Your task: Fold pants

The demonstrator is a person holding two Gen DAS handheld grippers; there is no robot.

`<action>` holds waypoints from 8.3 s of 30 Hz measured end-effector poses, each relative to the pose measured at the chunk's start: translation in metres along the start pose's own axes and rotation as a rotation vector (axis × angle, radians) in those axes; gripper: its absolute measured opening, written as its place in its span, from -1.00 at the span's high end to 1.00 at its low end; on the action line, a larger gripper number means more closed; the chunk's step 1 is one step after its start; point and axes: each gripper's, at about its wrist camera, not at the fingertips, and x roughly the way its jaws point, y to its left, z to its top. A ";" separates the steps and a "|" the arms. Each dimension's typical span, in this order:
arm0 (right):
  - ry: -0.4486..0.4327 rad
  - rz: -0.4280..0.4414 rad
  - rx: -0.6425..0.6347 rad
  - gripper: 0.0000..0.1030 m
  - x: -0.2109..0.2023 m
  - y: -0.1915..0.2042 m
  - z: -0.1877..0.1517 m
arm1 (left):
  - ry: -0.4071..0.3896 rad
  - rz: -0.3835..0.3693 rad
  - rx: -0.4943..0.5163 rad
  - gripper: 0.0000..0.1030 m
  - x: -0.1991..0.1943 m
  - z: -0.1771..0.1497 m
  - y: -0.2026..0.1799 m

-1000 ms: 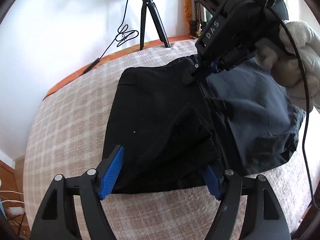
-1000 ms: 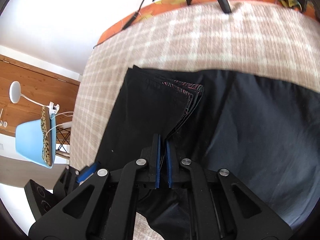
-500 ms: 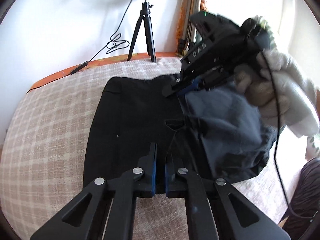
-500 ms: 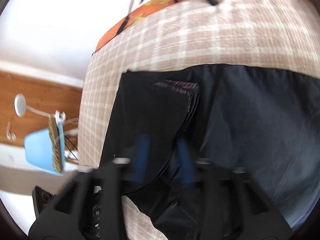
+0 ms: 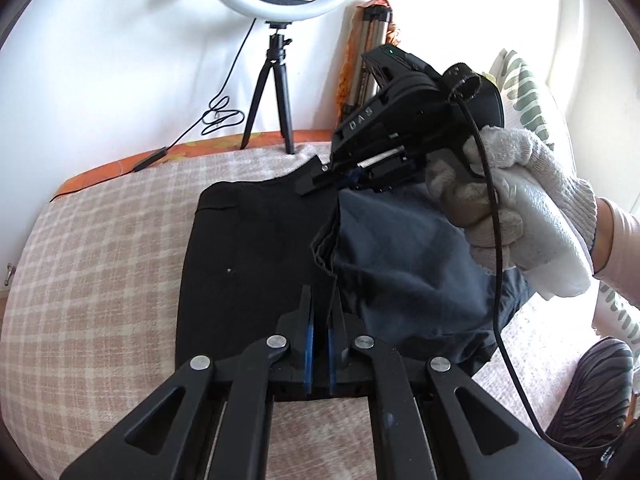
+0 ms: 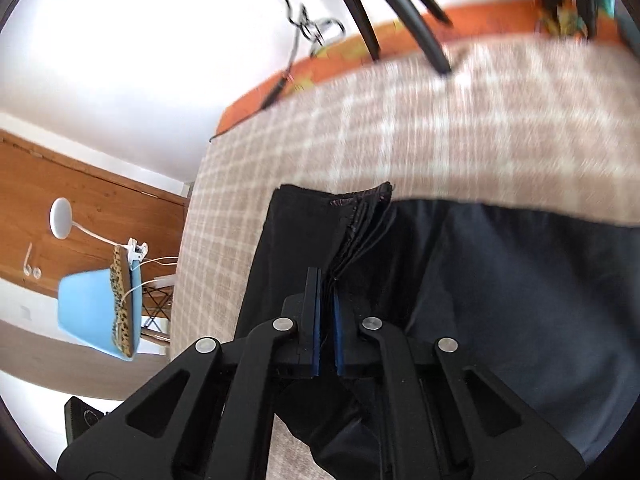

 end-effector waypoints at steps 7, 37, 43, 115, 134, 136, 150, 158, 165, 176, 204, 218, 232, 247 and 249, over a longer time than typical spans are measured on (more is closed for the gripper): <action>-0.044 -0.068 -0.082 0.89 -0.044 0.001 0.003 | -0.035 -0.063 0.049 0.96 0.003 0.015 -0.045; -0.181 -0.238 -0.025 0.90 -0.195 -0.150 -0.038 | 0.034 -0.292 0.242 0.96 0.075 0.042 -0.231; -0.195 -0.264 -0.005 0.90 -0.204 -0.176 -0.045 | 0.062 -0.317 0.264 0.96 0.094 0.040 -0.253; 0.192 -0.270 -0.248 -0.16 0.007 -0.021 -0.075 | 0.285 -0.010 -0.214 0.94 0.082 -0.021 -0.059; 0.180 -0.321 -0.213 -0.16 0.014 -0.014 -0.063 | 0.180 0.092 -0.172 1.00 0.062 -0.028 -0.050; 0.186 -0.347 -0.228 -0.16 0.017 -0.011 -0.063 | 0.191 0.073 -0.166 1.00 0.064 -0.027 -0.049; 0.281 -0.508 -0.297 -0.24 0.061 0.010 -0.065 | 0.267 0.017 -0.198 1.00 0.077 -0.025 -0.051; 0.288 -0.629 -0.404 -0.14 0.081 0.030 -0.069 | 0.268 0.020 -0.213 1.00 0.076 -0.027 -0.046; 0.252 -0.577 -0.392 0.51 0.062 0.021 -0.074 | 0.281 -0.019 -0.265 1.00 0.082 -0.027 -0.039; 0.203 -0.465 -0.338 0.83 0.032 -0.002 -0.078 | 0.303 -0.018 -0.226 1.00 0.107 -0.012 -0.039; -0.091 -0.133 -0.101 0.90 -0.137 -0.093 -0.086 | 0.163 -0.198 -0.153 1.00 0.111 0.047 -0.103; -0.063 -0.116 -0.122 0.00 -0.129 -0.143 -0.060 | 0.287 -0.268 0.017 1.00 0.162 0.036 -0.172; -0.076 -0.168 -0.127 0.87 -0.106 -0.135 -0.053 | 0.288 -0.252 0.049 1.00 0.168 0.033 -0.174; -0.022 -0.126 -0.151 0.64 -0.097 -0.160 -0.082 | 0.232 -0.186 0.004 1.00 0.150 0.037 -0.149; -0.044 -0.124 -0.138 0.75 -0.099 -0.157 -0.085 | 0.229 -0.153 -0.026 1.00 0.151 0.039 -0.141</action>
